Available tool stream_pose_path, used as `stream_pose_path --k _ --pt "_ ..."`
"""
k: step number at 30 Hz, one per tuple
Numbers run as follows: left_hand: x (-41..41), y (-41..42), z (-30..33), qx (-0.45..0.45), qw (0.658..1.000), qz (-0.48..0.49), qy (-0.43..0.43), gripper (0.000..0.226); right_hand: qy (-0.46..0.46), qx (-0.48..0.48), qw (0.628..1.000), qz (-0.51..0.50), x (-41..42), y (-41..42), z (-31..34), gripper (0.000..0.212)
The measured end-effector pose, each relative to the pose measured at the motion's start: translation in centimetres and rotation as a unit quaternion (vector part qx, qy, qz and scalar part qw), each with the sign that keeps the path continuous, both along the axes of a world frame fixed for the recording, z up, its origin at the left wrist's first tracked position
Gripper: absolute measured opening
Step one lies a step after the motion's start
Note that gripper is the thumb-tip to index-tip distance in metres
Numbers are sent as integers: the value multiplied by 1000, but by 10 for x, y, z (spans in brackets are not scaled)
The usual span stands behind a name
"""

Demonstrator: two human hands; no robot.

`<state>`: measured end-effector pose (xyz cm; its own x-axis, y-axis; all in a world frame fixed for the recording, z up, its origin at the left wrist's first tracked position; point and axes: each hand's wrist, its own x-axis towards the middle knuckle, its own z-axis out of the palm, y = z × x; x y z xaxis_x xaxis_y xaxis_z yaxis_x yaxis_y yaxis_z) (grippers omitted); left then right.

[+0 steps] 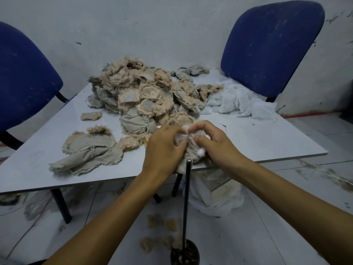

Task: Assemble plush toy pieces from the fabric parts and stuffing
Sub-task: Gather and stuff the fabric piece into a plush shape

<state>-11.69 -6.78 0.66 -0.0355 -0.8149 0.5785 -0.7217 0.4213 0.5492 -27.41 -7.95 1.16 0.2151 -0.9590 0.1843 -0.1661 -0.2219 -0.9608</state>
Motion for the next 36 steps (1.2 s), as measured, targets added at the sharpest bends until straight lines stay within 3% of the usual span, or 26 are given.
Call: stream_pose_path --k 2,8,12,15,17,20,23,25,29,31,36 --pt "-2 -1 1 5 1000 -4 13 31 4 -3 1000 -8 -1 -1 -2 24" --pt "-1 -3 -8 -11 995 -58 -76 28 14 -23 998 -56 -1 -5 -3 30" --pt "2 -3 -3 -18 981 -68 -179 16 65 -142 987 -42 1 4 -4 30" --pt "-3 2 -4 -22 977 -19 -211 14 45 -185 982 -18 7 9 -3 19" --pt "-5 2 -3 4 986 -20 -166 15 26 -150 988 -20 9 7 -4 18" --pt "-2 -5 0 94 990 -100 -13 10 6 -73 997 -21 7 5 -7 33" --pt "4 -5 3 166 955 -180 167 28 -25 -48 997 -46 0 3 -4 34" --pt "3 -3 4 173 936 -193 238 31 -92 0 994 -61 -2 0 -1 35" --pt "5 -13 12 213 925 -169 266 46 -203 86 975 -9 1 -5 -2 32" --pt "7 -18 14 295 892 -202 276 60 -230 95 969 13 4 -6 0 31" --pt "4 -17 9 416 814 -275 296 65 -169 55 984 -25 2 -9 4 29"
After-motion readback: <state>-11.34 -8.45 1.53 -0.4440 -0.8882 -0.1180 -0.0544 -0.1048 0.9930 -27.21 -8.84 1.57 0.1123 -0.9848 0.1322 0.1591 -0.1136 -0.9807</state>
